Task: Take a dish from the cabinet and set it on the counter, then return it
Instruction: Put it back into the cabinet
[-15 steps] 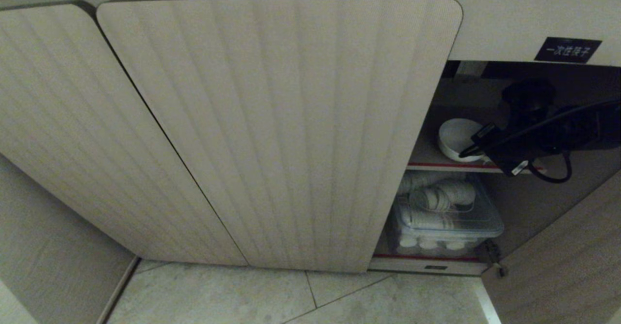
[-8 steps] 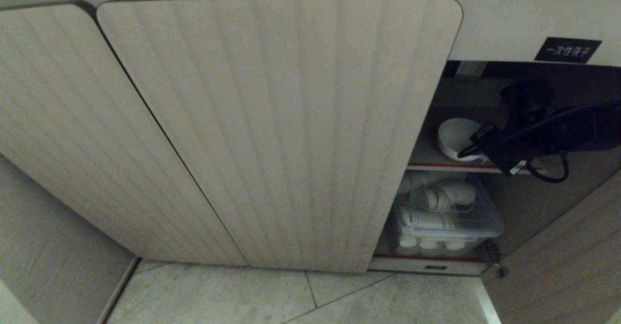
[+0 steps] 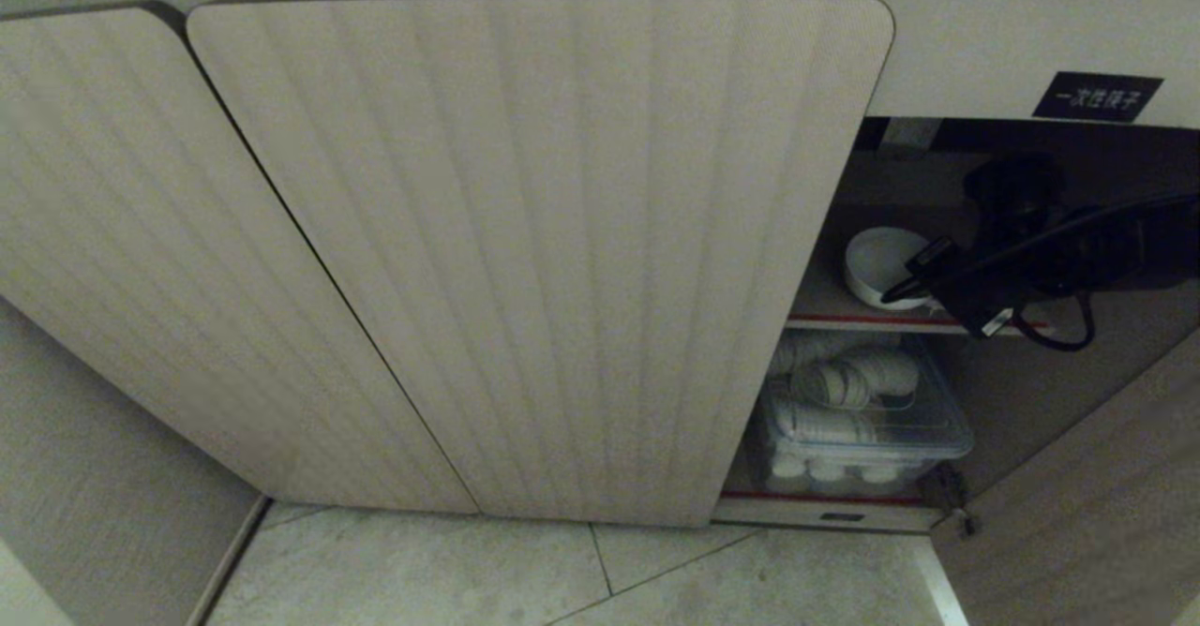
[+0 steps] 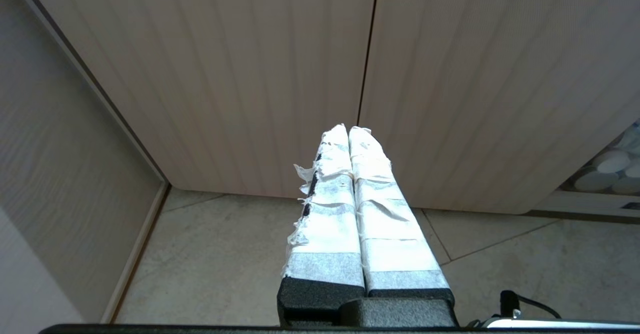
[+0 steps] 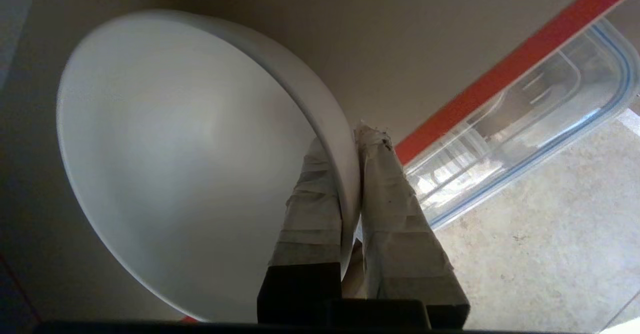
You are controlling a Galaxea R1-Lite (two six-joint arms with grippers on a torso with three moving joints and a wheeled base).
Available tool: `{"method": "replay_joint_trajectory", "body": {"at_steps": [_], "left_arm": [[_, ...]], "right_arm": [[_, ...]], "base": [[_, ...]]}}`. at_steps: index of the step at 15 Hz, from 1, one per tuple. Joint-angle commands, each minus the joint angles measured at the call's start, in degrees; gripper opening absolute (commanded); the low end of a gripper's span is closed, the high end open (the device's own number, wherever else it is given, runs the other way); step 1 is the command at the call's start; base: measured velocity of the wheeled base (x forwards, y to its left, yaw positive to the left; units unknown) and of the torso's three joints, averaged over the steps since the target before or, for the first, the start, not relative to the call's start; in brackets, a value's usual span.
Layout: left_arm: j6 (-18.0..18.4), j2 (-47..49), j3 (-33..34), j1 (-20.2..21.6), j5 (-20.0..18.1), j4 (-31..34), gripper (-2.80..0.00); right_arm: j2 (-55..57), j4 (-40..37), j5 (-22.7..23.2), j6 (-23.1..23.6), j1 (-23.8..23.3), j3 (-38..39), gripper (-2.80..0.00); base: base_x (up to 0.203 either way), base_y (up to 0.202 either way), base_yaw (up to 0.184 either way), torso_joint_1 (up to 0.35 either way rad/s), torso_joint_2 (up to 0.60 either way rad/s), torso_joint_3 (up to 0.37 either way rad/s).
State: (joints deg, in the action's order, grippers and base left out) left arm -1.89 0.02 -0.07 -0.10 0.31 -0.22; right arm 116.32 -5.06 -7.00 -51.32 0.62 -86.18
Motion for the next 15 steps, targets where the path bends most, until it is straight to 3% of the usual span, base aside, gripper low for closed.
{"method": "replay_joint_trajectory", "body": {"at_steps": [1,15], "left_arm": [[-0.04,-0.02,0.07,0.01,0.04,-0.04,-2.80],[-0.04,-0.02,-0.01,0.01,0.04,-0.04,-2.80]], "right_arm": [[0.22,-0.04,-0.12,-0.27,-0.01,-0.22,-2.80],[0.84,-0.04,-0.21,-0.27,-0.01,-0.22,-2.80]], "base": [[0.000,0.000,0.000,0.000,0.00,0.000],[0.000,0.000,0.000,0.000,0.00,0.000]]}}
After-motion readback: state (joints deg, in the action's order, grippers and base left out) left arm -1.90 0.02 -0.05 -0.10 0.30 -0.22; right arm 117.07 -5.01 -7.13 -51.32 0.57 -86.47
